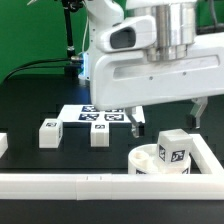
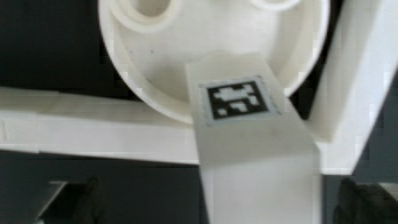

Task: Assemble stool

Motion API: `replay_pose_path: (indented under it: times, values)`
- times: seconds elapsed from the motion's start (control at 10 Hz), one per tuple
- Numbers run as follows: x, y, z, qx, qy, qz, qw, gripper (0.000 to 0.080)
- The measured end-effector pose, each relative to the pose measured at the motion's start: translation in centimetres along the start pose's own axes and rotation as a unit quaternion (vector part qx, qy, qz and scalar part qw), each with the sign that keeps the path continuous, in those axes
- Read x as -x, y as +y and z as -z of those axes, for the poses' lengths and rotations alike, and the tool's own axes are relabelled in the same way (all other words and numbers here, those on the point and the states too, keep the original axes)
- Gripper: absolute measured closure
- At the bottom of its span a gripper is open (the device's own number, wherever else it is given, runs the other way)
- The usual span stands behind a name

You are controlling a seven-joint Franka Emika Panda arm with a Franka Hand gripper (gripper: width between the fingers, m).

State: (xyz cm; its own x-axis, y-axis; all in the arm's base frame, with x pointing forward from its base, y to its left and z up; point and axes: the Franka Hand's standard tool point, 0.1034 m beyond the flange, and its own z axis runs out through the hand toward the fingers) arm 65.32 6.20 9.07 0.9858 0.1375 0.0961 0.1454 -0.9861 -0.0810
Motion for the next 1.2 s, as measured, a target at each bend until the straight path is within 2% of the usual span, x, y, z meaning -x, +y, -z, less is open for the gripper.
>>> replay_pose_path:
  times: [0.3,0.5,0.6,0.7,0.8,1.1,1.2]
  values:
    - [0.4,-0.7,-2.1,0.004,-0.003,-0.029,1.000,0.0151]
    - [0.4,-0.6,-2.3,0.003,-0.004,-0.038,0.999,0.0163]
    - [0.4,-0.6,-2.3,0.003,-0.004,-0.046,0.999,0.0316]
    - [0.4,-0.6,-2.3,0.003,-0.004,-0.046,0.999,0.0316]
    - [0.4,-0.6,-2.3,0.004,-0.004,-0.049,0.999,0.0463]
    - [0.3,-0.6,-2.3,0.003,-0.002,-0.177,0.984,0.0462]
    - [0.1,-1.1,-2.4,0.005,0.004,-0.253,0.967,0.0462]
